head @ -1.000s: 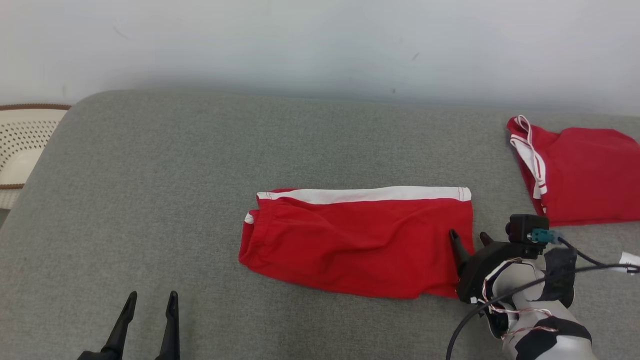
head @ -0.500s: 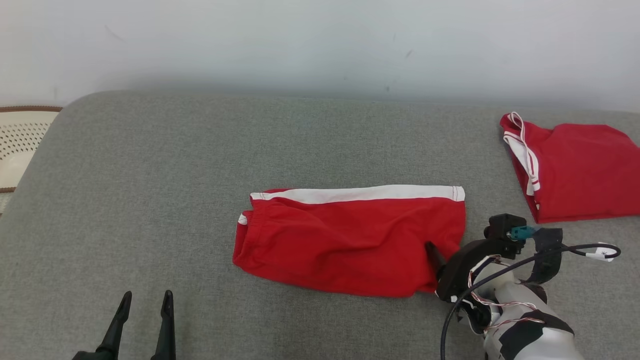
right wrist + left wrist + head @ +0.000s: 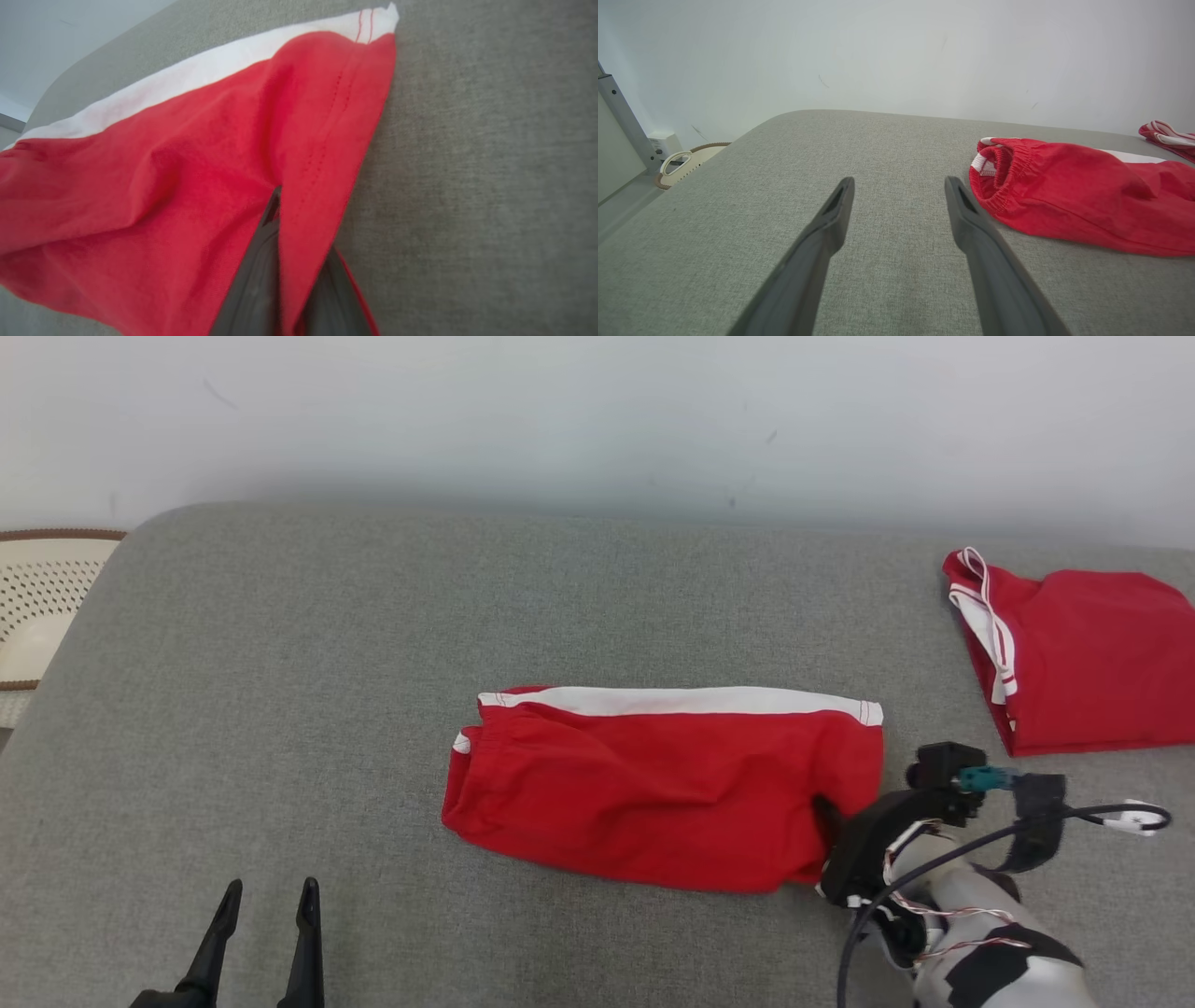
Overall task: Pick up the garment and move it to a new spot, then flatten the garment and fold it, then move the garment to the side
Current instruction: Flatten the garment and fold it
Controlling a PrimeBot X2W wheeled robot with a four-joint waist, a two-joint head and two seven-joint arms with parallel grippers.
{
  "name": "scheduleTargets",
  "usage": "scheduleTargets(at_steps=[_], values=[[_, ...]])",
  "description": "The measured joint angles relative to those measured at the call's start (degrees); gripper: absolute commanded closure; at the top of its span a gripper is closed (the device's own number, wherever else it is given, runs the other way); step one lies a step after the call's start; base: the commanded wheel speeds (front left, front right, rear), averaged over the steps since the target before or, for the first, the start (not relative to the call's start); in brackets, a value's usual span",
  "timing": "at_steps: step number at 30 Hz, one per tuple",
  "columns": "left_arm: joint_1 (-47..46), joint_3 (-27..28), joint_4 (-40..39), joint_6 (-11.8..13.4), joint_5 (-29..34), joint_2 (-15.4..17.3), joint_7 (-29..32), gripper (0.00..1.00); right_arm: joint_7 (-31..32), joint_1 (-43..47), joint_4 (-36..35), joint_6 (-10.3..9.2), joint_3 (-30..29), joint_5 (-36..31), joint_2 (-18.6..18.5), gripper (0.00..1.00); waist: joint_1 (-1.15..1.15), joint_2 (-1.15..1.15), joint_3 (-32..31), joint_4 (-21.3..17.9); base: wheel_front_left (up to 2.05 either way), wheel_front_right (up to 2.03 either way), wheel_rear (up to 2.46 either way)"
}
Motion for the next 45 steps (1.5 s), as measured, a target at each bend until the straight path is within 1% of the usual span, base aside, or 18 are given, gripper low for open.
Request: scheduleTargets(at_steps=[6,11,16,19,25,26,31,32,36,45], values=[[0.46,0.16,0.05,0.09,0.23,-0.11,0.0,0.0,-2.59,0.13,-0.31,0.0,1.21,2.11,-4.61,1.0,0.0,0.0,-1.35,-0.33,0.0,0.0,0.0],[0.73,-0.03,-0.1,0.16,0.24,-0.19,0.0,0.0,-4.09,0.38,-2.18,0.0,2.26,3.79,-7.67,1.0,0.0,0.0,-2.1,-0.82,0.0,0.0,0.0],[1.53,-0.15,-0.24,0.34,0.23,-0.24,0.0,0.0,-4.32,0.5,-6.42,0.0,4.67,4.93,-8.69,1.0,0.0,0.0,-2.23,-1.34,0.0,0.0,0.0],[1.52,-0.32,-0.35,0.33,0.22,-0.27,0.0,0.0,-4.12,0.54,-10.01,0.0,6.21,6.33,-8.36,1.0,0.0,0.0,-2.11,-1.52,0.0,0.0,0.0],[1.35,-0.99,-0.21,0.04,-0.04,-0.36,0.0,0.0,-3.63,0.72,-17.83,0.0,9.35,8.59,-6.47,1.0,0.0,0.0,-1.87,-0.79,0.0,0.0,0.0],[1.35,-0.99,-0.21,0.04,-0.04,-0.36,0.0,0.0,-3.63,0.72,-17.83,0.0,9.35,8.59,-6.47,1.0,0.0,0.0,-1.87,-0.79,0.0,0.0,0.0],[1.24,-1.04,-0.07,-0.13,-0.12,-0.4,0.0,0.0,-2.99,1.25,-23.19,-0.01,11.57,8.83,-5.44,1.0,0.0,0.0,-1.62,0.49,0.0,0.0,0.0],[1.15,-1.09,0.11,-0.19,-0.2,-0.41,0.0,0.0,-2.64,1.32,-24.59,0.0,12.02,9.03,-4.75,1.0,0.0,0.0,-1.54,1.09,0.0,0.0,0.0],[0.61,-1.65,0.49,-0.36,-0.36,-0.44,0.0,0.0,-1.77,1.33,-24.57,-0.01,12.36,8.95,-3.26,1.0,0.0,0.0,-1.45,2.39,0.0,0.0,0.0],[-0.88,-3.81,1.07,-0.42,-0.92,-0.56,0.0,0.0,-1.78,-0.34,-18.33,-0.01,12.23,8.01,0.22,1.0,0.0,0.0,-0.66,5.48,0.0,0.0,0.0]])
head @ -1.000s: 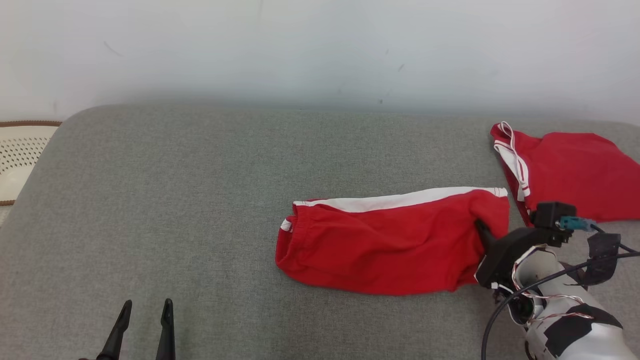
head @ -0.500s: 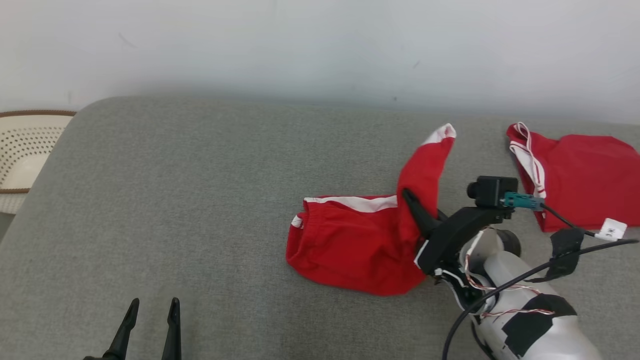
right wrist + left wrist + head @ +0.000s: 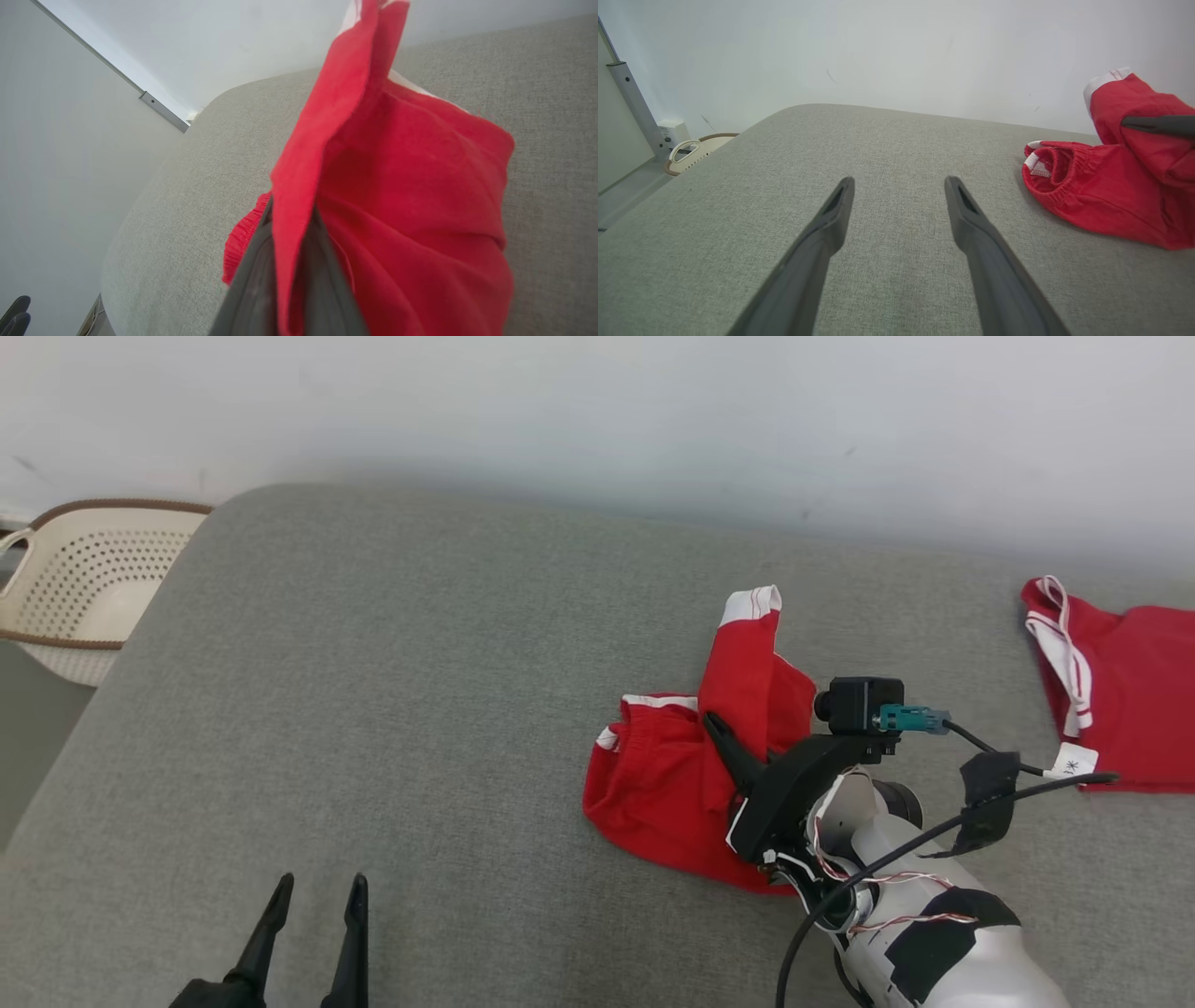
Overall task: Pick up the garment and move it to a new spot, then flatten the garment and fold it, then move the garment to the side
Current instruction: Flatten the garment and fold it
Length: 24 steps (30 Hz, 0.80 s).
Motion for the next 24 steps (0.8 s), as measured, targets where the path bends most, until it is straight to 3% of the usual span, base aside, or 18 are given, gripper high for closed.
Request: scheduleTargets(at_steps=[10,11,12,13,19,24], values=[[-1.04,-2.01,0.91,0.08,-0.47,-0.1,0.0,0.0,-2.21,-1.84,6.55,0.0,1.46,-0.2,2.55,1.0,0.0,0.0,1.18,2.46,0.0,0.0,0.0],[-1.08,-2.04,1.0,0.08,-0.57,-0.11,0.0,0.0,-2.46,-1.85,6.95,0.0,1.79,-0.16,2.71,0.79,0.0,0.0,1.2,2.57,0.0,0.0,0.0],[-1.09,-2.03,1.09,0.09,-0.59,-0.11,0.0,0.0,-2.94,-1.87,7.26,0.0,2.02,-0.14,2.83,0.49,0.0,0.0,1.16,2.6,0.0,0.0,0.0],[-1.09,-2.0,1.15,0.12,-0.6,-0.11,0.0,0.0,-3.31,-1.94,7.46,0.0,2.27,-0.04,2.87,0.0,0.0,0.0,1.1,2.57,0.0,0.0,0.0],[-0.88,-1.44,1.2,0.49,-0.6,-0.12,0.0,0.0,-7.65,-2.35,4.82,0.0,3.09,1.2,2.36,0.0,0.0,0.0,0.51,1.78,0.0,0.0,0.0],[-0.38,-1.03,1.01,0.58,-0.6,-0.14,0.0,0.0,-10.93,-0.93,-0.38,0.0,2.6,2.33,-0.86,0.0,0.0,0.0,-0.1,0.61,0.0,0.0,0.0]])
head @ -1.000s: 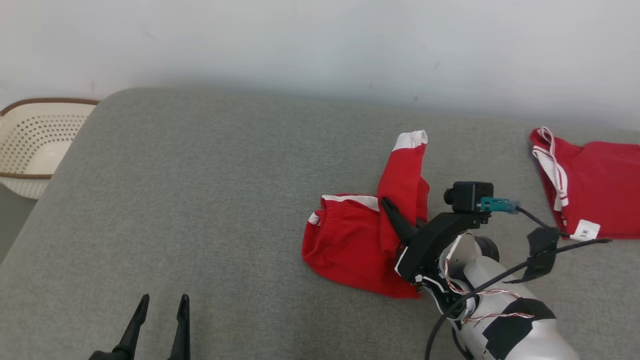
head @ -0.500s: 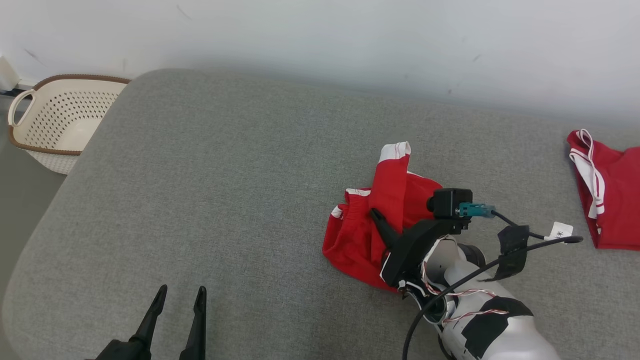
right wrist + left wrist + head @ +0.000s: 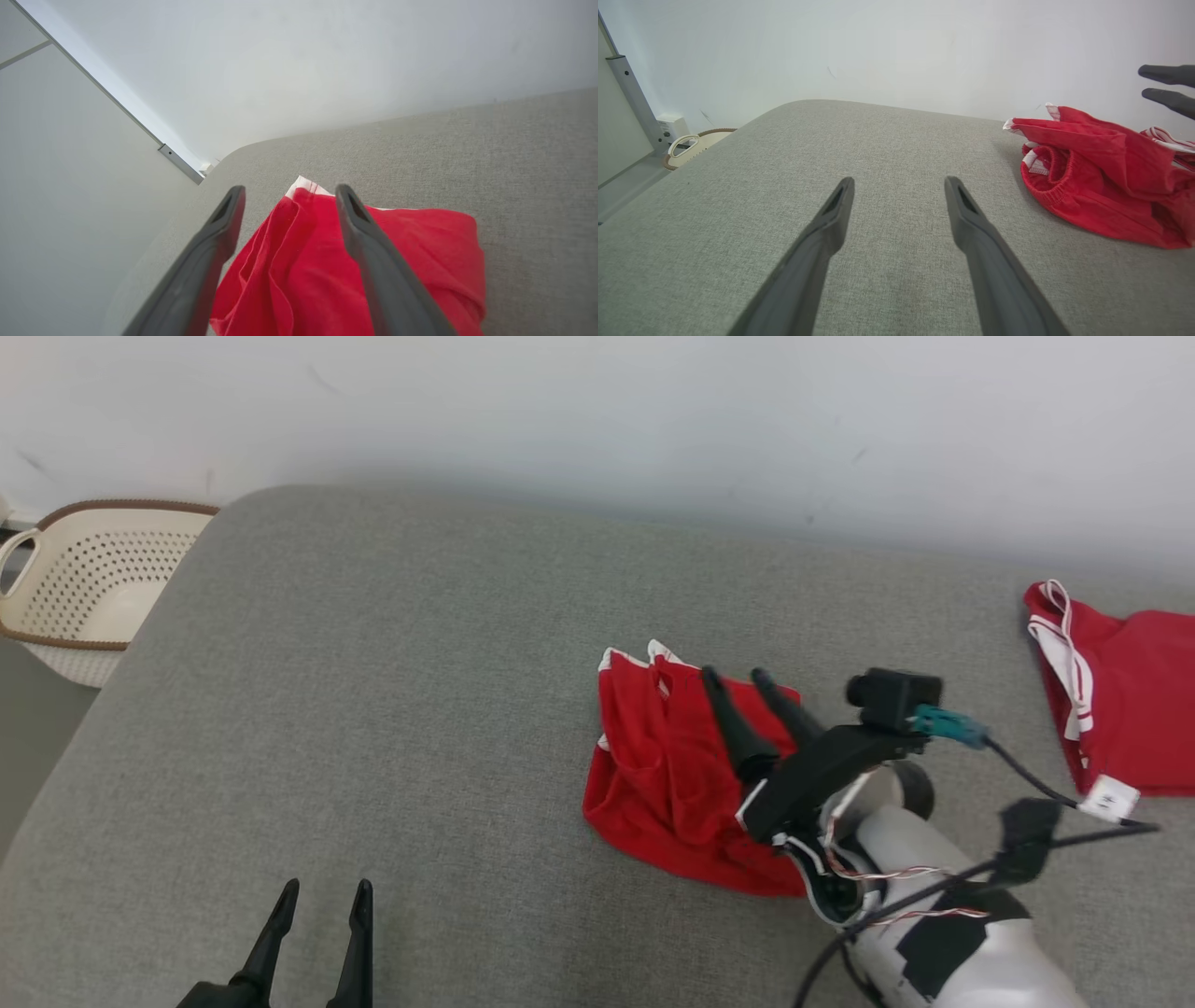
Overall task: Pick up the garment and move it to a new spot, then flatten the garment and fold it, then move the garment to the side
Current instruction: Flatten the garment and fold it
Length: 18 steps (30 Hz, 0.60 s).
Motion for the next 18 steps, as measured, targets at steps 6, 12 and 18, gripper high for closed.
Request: scheduleTargets(at_steps=[6,12,18], values=[[0.72,0.54,-0.36,0.01,0.01,0.0,0.0,0.0,-3.09,2.29,-4.78,0.0,-3.96,-0.82,-4.63,0.0,0.0,0.0,-0.64,-1.41,0.0,0.0,0.0],[1.05,0.82,-0.58,-0.05,0.01,0.0,0.0,0.0,-4.67,4.93,-5.25,0.0,-9.03,-6.93,-7.9,0.0,0.0,0.0,-0.94,-2.01,0.0,0.0,0.0],[1.42,1.11,-0.87,-0.16,0.01,0.0,0.0,0.0,-5.37,6.95,-3.59,0.0,-13.32,-15.11,-7.49,1.0,0.0,0.0,-0.71,-1.82,0.0,0.0,0.0]])
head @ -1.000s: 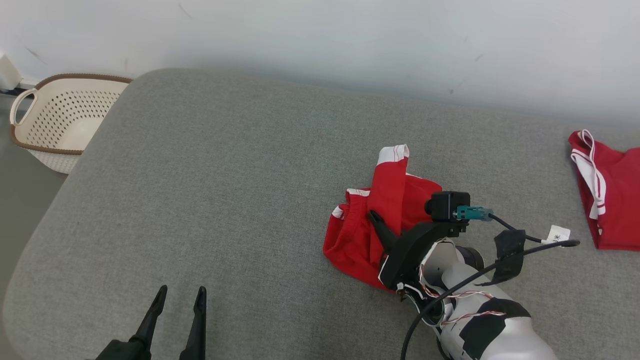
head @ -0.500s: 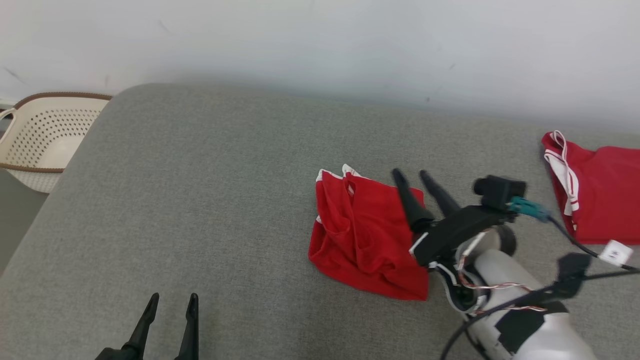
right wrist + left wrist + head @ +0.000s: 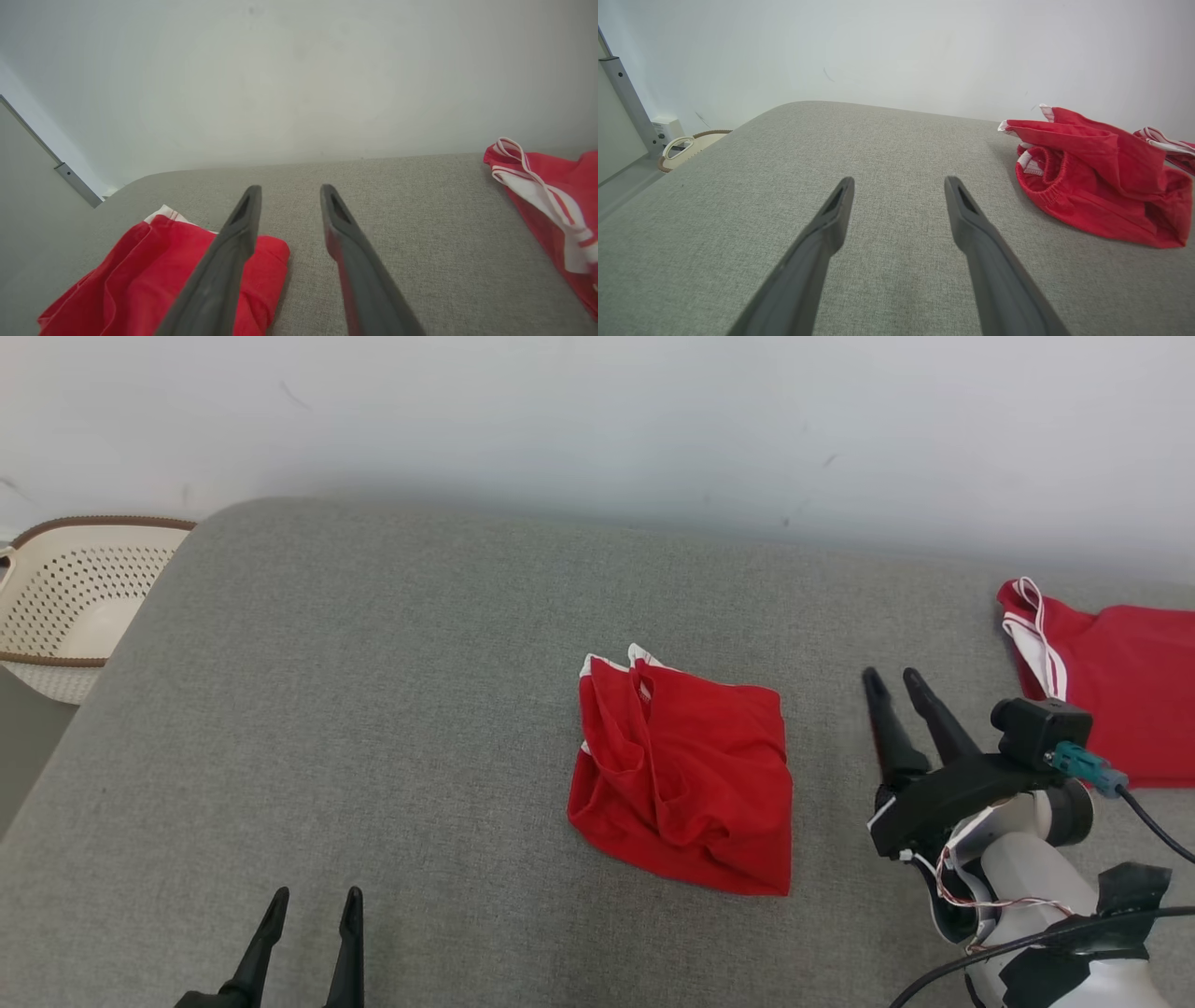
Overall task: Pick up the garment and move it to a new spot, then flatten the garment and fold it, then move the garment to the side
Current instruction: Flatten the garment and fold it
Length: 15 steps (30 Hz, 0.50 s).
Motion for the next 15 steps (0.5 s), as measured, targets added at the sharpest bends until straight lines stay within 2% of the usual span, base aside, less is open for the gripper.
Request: scheduleTargets(at_steps=[15], values=[[-2.54,-0.75,-0.14,-1.19,0.48,0.01,0.0,0.0,-0.34,-2.08,7.61,0.0,-5.79,-15.07,6.19,1.0,0.0,0.0,3.43,2.91,0.0,0.0,0.0]])
